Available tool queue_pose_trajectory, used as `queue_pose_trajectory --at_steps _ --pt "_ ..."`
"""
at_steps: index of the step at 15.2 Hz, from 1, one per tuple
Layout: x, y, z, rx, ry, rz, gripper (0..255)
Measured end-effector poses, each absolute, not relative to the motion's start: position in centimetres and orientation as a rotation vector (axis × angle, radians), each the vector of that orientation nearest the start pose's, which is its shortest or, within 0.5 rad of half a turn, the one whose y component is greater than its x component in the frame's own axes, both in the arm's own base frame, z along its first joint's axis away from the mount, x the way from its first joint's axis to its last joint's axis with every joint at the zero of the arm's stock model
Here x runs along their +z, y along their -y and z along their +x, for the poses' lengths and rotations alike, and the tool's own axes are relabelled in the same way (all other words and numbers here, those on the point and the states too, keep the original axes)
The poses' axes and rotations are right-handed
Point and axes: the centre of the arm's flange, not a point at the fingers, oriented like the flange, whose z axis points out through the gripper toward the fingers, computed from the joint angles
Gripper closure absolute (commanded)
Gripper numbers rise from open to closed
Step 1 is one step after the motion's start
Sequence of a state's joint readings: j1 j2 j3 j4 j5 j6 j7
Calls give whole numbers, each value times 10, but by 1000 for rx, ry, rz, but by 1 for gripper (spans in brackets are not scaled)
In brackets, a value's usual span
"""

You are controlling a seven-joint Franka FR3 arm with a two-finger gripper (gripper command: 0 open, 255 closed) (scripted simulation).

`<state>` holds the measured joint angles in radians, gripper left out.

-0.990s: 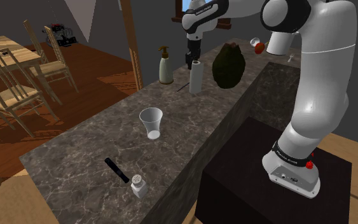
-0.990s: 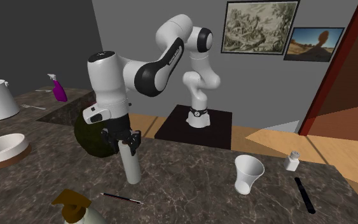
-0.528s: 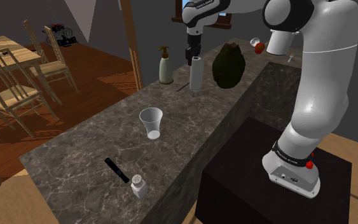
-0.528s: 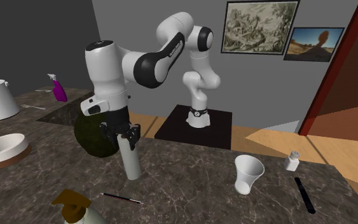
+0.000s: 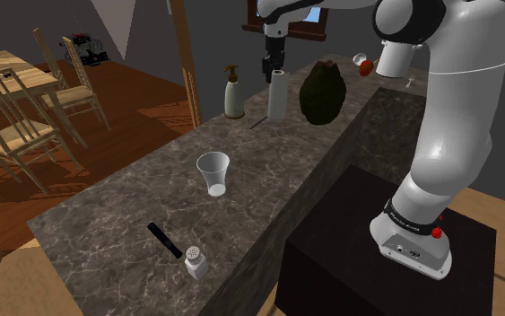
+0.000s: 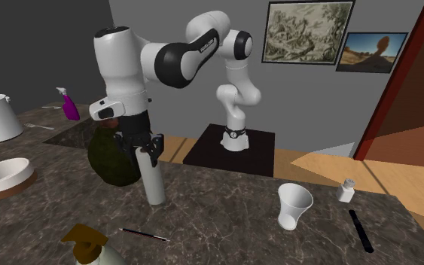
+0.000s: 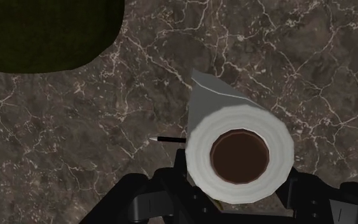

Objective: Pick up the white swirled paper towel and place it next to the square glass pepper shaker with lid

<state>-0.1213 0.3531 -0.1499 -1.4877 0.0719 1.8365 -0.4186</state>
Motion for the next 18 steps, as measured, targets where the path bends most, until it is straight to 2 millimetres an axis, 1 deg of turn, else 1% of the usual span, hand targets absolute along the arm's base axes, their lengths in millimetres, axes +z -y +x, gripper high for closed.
queue_pose_trajectory --at_steps 13,18 --pt "543 159 648 -9 215 -3117 255" --pt "566 159 647 -9 215 -3117 255"
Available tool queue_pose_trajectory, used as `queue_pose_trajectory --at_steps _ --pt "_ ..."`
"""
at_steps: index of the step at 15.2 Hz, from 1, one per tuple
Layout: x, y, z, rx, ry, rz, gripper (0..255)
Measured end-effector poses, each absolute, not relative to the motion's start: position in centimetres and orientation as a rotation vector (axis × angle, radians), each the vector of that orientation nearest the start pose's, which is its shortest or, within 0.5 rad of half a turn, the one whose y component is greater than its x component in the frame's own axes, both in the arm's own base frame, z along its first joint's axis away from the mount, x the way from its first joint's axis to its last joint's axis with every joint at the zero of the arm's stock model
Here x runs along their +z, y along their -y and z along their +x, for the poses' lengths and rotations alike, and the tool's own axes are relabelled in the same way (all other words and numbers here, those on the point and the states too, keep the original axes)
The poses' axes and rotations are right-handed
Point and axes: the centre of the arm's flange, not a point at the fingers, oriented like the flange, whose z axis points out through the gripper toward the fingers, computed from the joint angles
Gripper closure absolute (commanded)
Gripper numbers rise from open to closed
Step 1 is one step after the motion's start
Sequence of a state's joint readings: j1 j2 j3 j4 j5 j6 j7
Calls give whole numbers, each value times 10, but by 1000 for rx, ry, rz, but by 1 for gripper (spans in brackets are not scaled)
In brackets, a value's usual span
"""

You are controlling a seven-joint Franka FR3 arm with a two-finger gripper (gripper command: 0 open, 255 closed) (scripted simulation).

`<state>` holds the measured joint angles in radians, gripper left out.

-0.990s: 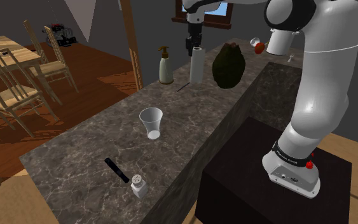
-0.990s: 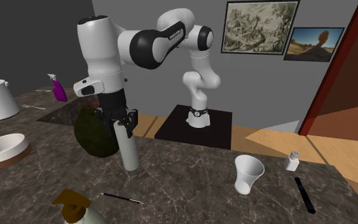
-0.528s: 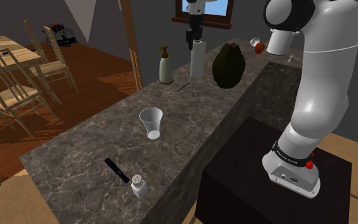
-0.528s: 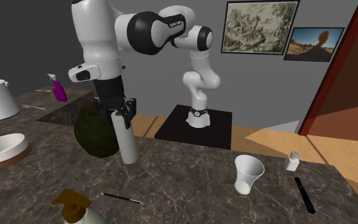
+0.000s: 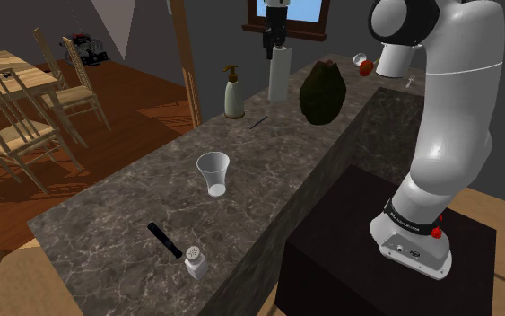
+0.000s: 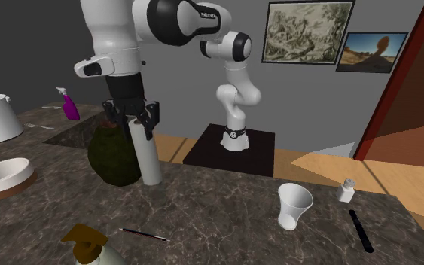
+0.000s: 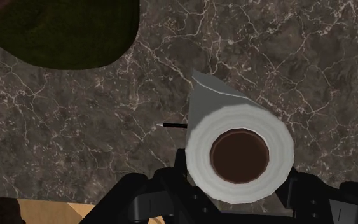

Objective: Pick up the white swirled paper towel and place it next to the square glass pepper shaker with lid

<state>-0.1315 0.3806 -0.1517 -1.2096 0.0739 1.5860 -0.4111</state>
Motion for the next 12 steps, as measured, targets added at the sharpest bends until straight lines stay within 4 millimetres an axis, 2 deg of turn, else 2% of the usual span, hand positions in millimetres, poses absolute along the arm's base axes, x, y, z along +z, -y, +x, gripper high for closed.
queue_pose_trajectory --at_steps 3,7,9,12 --pt "569 136 636 -9 215 -3117 255" --pt "570 85 617 -9 216 -3117 255" --pt "571 68 605 -8 216 -3117 255" --pt "569 27 589 -8 216 -3117 255"
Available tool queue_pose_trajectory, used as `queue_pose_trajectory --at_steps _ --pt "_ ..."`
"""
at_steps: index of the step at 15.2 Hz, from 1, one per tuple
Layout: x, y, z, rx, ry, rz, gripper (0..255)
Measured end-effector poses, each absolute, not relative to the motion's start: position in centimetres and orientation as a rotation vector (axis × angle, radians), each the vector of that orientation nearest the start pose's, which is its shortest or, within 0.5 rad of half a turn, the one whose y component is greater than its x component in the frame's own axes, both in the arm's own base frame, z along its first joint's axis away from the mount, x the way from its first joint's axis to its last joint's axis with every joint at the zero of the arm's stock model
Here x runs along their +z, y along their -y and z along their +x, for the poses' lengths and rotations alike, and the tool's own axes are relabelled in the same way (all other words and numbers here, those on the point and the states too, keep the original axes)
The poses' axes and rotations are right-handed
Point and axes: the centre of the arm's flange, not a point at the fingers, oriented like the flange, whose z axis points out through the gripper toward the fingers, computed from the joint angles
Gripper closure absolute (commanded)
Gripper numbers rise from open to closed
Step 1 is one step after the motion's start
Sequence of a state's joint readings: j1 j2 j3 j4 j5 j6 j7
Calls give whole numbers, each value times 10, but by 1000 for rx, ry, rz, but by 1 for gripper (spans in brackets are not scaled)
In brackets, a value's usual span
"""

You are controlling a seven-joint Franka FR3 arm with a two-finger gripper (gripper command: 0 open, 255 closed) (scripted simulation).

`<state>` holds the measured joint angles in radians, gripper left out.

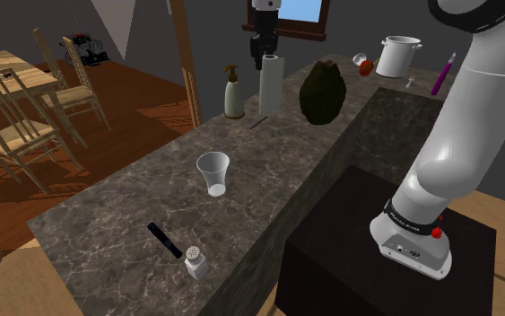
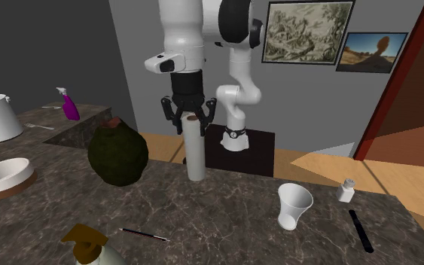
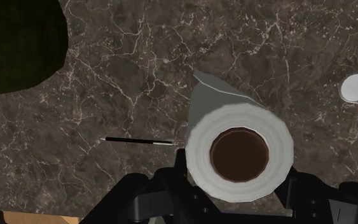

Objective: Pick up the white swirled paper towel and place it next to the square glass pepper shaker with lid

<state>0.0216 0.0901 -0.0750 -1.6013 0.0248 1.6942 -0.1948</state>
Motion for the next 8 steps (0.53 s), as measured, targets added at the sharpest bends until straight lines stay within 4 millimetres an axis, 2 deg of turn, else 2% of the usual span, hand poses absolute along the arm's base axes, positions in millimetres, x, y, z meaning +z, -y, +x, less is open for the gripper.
queue_pose_trajectory --at_steps 8 --pt "569 -67 545 -8 217 -3117 255"
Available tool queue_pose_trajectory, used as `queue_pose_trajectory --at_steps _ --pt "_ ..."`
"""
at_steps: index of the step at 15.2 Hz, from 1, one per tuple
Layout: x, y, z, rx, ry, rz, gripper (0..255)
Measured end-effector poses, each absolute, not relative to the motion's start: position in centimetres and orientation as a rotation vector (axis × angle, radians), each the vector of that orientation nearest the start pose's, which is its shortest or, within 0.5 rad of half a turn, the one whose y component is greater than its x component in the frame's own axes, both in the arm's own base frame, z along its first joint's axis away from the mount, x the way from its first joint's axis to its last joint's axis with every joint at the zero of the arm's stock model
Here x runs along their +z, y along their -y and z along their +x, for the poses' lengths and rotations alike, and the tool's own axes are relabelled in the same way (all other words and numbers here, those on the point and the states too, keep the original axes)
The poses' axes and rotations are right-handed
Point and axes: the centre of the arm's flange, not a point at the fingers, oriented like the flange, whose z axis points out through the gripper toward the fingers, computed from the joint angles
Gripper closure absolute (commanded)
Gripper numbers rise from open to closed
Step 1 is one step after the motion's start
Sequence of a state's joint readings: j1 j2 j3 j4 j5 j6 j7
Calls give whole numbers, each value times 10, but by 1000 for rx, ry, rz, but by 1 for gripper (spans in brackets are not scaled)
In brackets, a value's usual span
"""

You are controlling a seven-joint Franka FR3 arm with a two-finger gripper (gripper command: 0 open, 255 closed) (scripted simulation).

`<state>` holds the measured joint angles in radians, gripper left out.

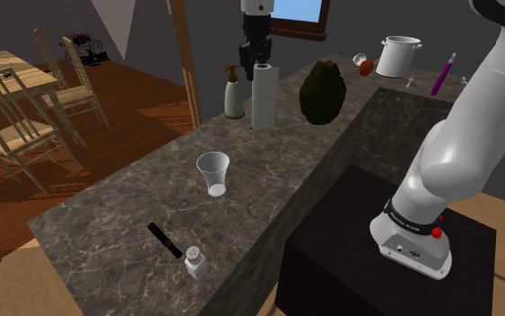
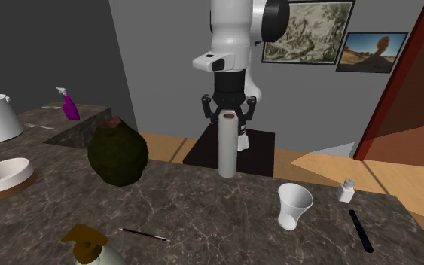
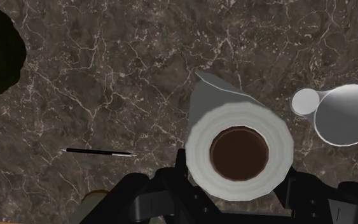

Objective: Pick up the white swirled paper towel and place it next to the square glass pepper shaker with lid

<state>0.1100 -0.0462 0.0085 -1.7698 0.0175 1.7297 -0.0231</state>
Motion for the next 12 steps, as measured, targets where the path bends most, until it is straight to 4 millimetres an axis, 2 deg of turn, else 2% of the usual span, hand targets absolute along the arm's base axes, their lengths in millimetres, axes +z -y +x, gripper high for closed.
queue_pose_trajectory --at_steps 1,12 --pt "571 -83 541 -9 218 -3117 255" --pt "568 -214 479 -8 217 -3117 255"
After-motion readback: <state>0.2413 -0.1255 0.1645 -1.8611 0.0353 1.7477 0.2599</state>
